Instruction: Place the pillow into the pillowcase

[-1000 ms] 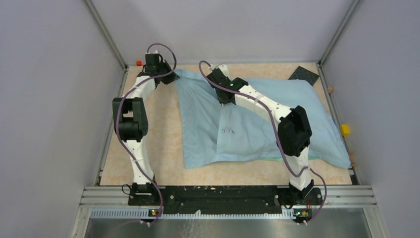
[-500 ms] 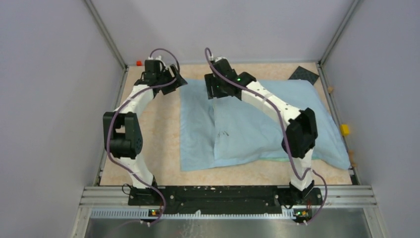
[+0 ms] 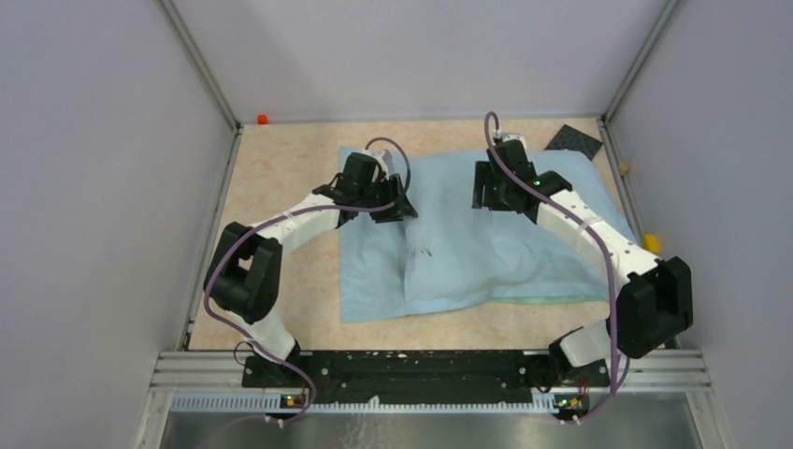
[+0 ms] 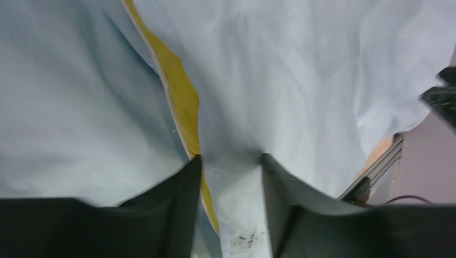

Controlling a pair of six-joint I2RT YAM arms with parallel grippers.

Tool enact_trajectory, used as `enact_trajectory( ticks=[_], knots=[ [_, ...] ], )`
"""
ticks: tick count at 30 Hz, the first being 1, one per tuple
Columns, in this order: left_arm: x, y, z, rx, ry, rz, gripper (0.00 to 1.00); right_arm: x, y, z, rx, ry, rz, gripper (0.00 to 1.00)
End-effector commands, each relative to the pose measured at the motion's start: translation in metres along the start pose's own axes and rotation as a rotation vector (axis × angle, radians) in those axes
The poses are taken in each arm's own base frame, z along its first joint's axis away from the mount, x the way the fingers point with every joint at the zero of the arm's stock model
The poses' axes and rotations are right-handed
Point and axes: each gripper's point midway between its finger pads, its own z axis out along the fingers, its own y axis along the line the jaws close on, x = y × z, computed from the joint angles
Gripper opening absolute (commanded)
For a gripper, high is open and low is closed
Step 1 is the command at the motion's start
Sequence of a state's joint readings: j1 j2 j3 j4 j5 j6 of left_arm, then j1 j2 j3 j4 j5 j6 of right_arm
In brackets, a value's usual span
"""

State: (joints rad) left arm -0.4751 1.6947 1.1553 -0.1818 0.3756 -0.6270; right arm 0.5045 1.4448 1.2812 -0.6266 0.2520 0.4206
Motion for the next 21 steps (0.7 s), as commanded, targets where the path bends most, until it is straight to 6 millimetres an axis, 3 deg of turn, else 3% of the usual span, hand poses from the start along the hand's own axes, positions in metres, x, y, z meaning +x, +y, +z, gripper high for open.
enact_trajectory(
  ticks=[1,6,10,16,21],
  knots=[
    [-0.002,-0.003,0.001,0.009,-0.045,-0.004,0.41,0.005,-0.014,-0.002,0.013,-0.041,0.015,0.64],
    [0.000,0.000,-0.005,-0.008,-0.058,0.006,0.00,0.018,-0.026,0.004,0.062,-0.026,-0.003,0.63],
    [-0.013,0.023,-0.017,-0.158,-0.107,-0.006,0.00,0.017,-0.034,0.004,0.090,-0.033,-0.004,0.63],
    [-0.032,0.118,-0.071,-0.358,-0.181,-0.165,0.00,0.020,-0.036,0.003,0.093,-0.034,-0.006,0.64],
    [-0.022,0.133,-0.072,-0.374,-0.154,-0.183,0.00,0.031,-0.037,0.010,0.090,-0.015,0.002,0.64]
  ],
)
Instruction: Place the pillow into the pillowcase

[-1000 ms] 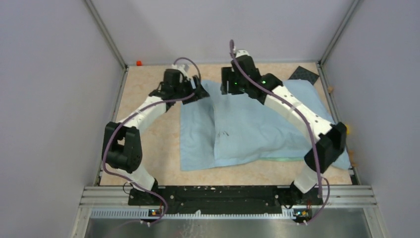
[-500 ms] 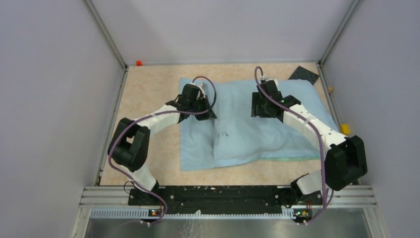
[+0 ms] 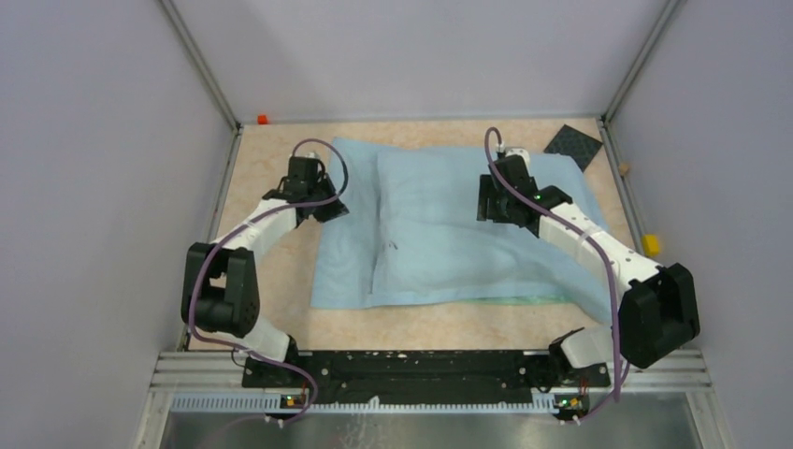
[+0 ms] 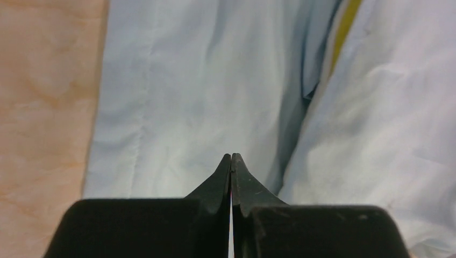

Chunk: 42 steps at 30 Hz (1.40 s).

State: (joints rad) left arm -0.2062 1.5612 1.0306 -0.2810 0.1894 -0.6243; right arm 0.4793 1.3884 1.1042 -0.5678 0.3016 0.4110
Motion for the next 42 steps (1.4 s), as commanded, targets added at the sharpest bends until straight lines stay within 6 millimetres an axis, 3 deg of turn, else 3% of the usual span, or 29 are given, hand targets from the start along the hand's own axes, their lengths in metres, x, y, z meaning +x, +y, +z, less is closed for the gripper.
enact_trajectory(
  ticks=[1,6,10,12,14,17,21,24,27,30,32,34,38,42],
  knots=[
    [0.013,0.017,-0.002,-0.062,0.028,0.034,0.00,-0.008,-0.004,-0.002,0.004,-0.046,0.014,0.64],
    [0.013,-0.011,-0.014,0.056,0.042,0.070,0.00,-0.011,-0.017,-0.009,0.035,-0.054,0.023,0.64],
    [0.012,-0.035,-0.035,0.086,0.004,0.144,0.24,0.001,-0.046,0.004,0.062,-0.015,0.084,0.64],
    [0.010,-0.046,-0.046,0.094,-0.017,0.179,0.29,0.010,-0.058,0.016,0.061,0.004,0.128,0.64],
    [0.016,-0.061,-0.056,0.127,-0.027,0.215,0.32,0.023,-0.058,0.029,0.021,0.029,0.166,0.64],
    [0.044,-0.086,-0.057,0.197,0.016,0.272,0.44,0.044,-0.052,0.047,-0.007,0.102,0.197,0.64],
    [0.103,-0.105,-0.046,0.258,0.125,0.301,0.56,0.049,-0.050,0.053,-0.011,0.106,0.226,0.65],
    [0.141,-0.088,-0.032,0.227,0.204,0.262,0.57,0.035,-0.059,0.051,0.023,0.082,0.242,0.65],
    [0.169,-0.038,-0.025,0.082,0.244,0.196,0.53,0.018,-0.066,0.047,0.047,0.046,0.258,0.65],
    [0.183,0.008,-0.031,-0.053,0.228,0.157,0.50,0.009,-0.075,0.042,0.087,0.024,0.253,0.66],
    [0.187,0.024,-0.036,-0.084,0.216,0.149,0.50,0.006,-0.077,0.039,0.095,0.016,0.254,0.65],
    [0.181,0.019,-0.041,-0.067,0.196,0.151,0.49,-0.003,-0.073,0.031,0.070,0.001,0.251,0.66],
    [0.143,-0.007,-0.056,-0.053,0.099,0.208,0.52,-0.027,-0.056,0.006,0.009,-0.038,0.223,0.70],
    [0.106,-0.048,-0.082,0.045,0.017,0.304,0.67,-0.047,-0.028,-0.025,-0.052,-0.091,0.163,0.74]
  ],
)
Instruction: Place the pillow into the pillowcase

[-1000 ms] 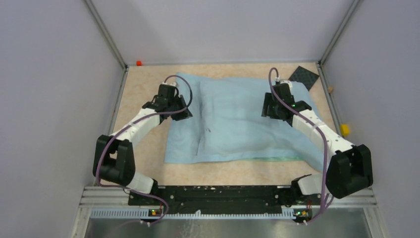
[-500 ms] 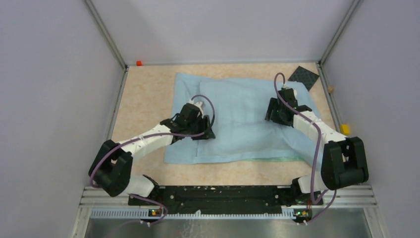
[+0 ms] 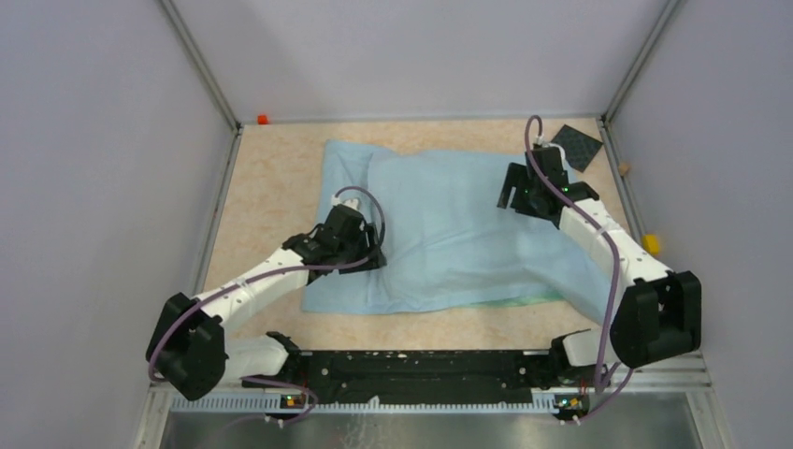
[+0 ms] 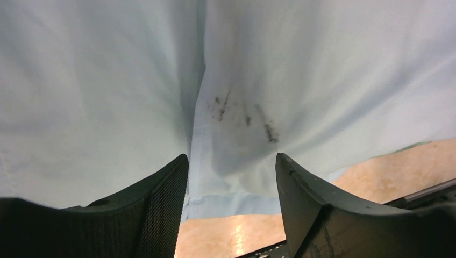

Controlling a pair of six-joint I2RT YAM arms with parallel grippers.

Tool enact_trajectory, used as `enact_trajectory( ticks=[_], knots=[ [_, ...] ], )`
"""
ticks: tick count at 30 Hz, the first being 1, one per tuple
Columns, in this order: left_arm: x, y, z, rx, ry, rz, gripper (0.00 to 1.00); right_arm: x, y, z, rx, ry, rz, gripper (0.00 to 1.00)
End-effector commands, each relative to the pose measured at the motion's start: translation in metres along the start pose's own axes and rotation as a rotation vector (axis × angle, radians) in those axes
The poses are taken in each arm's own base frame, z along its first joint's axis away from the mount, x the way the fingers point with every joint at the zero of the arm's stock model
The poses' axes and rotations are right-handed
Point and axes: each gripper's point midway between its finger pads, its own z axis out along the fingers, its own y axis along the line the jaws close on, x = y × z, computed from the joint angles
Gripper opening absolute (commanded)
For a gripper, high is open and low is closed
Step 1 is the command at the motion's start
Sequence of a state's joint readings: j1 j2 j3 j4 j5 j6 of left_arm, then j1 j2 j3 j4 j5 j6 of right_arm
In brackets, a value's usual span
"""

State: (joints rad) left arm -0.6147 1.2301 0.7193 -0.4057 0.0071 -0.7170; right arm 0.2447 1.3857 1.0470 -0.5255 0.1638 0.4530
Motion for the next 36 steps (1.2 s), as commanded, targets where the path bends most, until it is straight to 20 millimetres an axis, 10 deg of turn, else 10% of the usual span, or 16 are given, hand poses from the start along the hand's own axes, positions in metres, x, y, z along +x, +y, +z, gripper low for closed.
enact_trajectory(
  ticks=[1,6,15,36],
  knots=[
    [-0.060,-0.034,-0.045,0.069,-0.171,0.127,0.72,-0.037,0.046,-0.057,-0.123,-0.132,-0.066,0.75],
    [-0.103,-0.075,-0.087,0.187,-0.299,0.219,0.98,-0.036,0.088,-0.099,-0.281,-0.187,-0.105,0.82],
    [-0.134,-0.099,-0.140,0.265,-0.446,0.288,0.99,-0.033,0.109,-0.147,-0.455,-0.265,-0.111,0.86],
    [-0.141,-0.085,-0.144,0.202,-0.500,0.264,0.99,-0.032,0.098,-0.160,-0.467,-0.326,-0.096,0.88]
  ],
)
